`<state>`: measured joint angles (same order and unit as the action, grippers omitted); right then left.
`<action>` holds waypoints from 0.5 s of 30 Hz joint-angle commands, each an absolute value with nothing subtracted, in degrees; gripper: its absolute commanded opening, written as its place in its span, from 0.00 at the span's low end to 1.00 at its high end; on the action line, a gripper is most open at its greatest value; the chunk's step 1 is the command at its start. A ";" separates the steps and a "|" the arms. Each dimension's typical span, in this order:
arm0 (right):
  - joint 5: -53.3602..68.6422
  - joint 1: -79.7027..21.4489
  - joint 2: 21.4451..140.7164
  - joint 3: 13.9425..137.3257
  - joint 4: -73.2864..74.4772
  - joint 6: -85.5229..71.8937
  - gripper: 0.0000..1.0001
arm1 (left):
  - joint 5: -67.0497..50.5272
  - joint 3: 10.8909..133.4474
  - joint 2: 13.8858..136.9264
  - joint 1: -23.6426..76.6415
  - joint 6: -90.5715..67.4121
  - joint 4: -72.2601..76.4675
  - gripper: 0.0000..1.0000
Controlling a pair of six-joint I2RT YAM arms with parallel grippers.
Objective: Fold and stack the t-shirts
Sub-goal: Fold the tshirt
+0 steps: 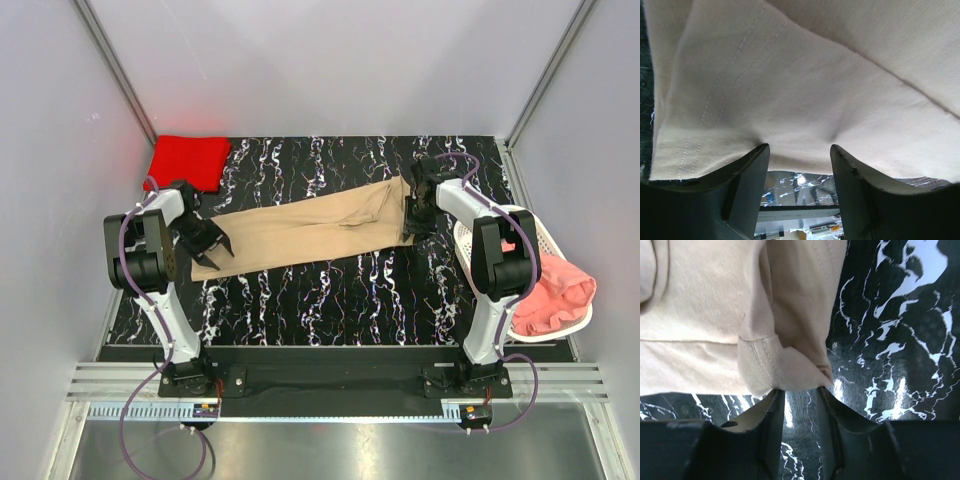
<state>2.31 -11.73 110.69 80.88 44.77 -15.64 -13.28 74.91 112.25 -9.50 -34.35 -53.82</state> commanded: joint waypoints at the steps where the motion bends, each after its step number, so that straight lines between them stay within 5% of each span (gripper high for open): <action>1: -1.58 -11.87 111.27 82.00 41.40 -16.52 0.36 | -6.33 74.71 114.26 -10.28 -31.90 -51.59 0.59; 11: -2.99 -11.95 111.53 80.16 37.71 -18.02 0.17 | -6.24 74.79 114.61 -10.28 -31.90 -51.77 0.59; 15: -3.43 -11.87 110.92 79.10 37.70 -17.76 0.02 | -5.89 74.79 114.70 -10.28 -31.90 -51.85 0.59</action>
<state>-1.17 -11.73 111.00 79.96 39.46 -17.56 -13.28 74.91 112.27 -9.50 -34.33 -53.82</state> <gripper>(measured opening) 0.052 0.591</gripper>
